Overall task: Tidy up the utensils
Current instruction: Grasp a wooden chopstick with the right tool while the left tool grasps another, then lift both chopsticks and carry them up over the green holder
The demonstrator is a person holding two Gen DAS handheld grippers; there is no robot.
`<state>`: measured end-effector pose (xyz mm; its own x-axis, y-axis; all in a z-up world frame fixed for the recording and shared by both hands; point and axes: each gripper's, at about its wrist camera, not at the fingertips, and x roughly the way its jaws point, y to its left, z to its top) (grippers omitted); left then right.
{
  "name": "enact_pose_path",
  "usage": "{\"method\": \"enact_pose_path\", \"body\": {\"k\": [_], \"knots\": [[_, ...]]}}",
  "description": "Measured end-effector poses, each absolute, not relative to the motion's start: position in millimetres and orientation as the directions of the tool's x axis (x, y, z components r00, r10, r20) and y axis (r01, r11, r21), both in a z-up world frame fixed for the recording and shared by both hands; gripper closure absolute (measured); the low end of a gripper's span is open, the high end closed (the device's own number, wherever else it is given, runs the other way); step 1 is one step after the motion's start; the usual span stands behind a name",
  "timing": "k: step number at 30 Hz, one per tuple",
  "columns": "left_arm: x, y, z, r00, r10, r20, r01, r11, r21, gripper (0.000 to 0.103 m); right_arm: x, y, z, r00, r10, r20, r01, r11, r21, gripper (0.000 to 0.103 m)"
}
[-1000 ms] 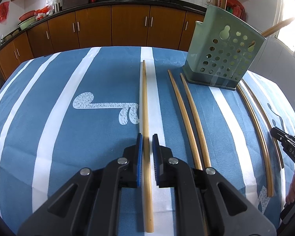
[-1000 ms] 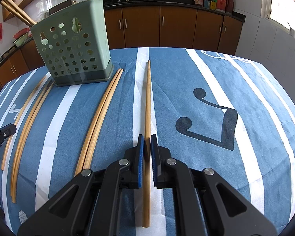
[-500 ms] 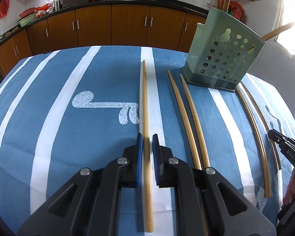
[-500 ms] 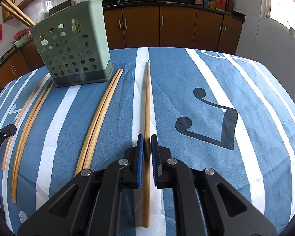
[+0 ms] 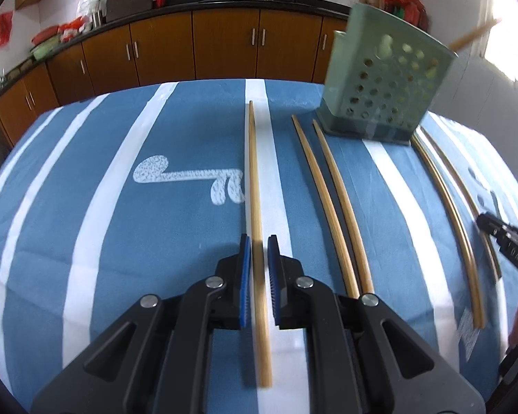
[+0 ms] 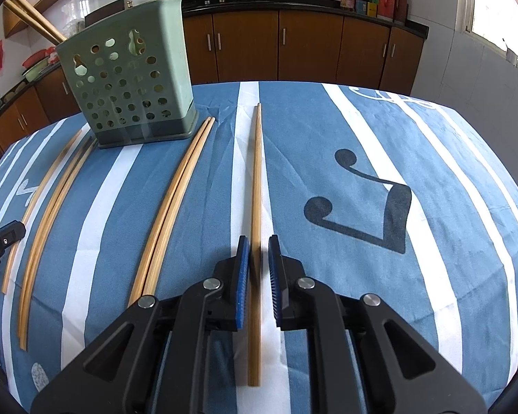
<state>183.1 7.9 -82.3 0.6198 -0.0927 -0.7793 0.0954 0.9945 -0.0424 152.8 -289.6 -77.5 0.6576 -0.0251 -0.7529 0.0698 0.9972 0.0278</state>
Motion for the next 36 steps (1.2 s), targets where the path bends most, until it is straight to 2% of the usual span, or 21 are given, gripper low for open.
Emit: {"method": "enact_pose_path", "body": {"k": [3,5,13,29,36], "knots": [[174,8,-82,0.619,-0.087,-0.78,0.092,0.995,-0.038,0.09,147,-292,-77,0.657,-0.012,-0.754,0.068,0.997,0.043,0.091],[171,8,-82,0.62,-0.081,-0.781,0.094,0.995,-0.029,0.093,144,-292,-77,0.657,-0.013,-0.754,0.061,0.997,0.036,0.096],[161,14,-69,0.627,-0.078,-0.775,0.089,0.996,-0.028,0.095,130,-300,-56,0.702,0.0,-0.712,0.062,0.996,0.062,0.096],[137,30,48,0.836,-0.15,-0.528,0.099,0.987,-0.124,0.095,111,-313,35,0.875,0.026,-0.483,0.045,0.99,0.135,0.096],[138,25,74,0.858,-0.166,-0.485,0.126,0.985,-0.114,0.095,110,-313,56,0.896,0.042,-0.442,0.024,0.989,0.145,0.096]]}}
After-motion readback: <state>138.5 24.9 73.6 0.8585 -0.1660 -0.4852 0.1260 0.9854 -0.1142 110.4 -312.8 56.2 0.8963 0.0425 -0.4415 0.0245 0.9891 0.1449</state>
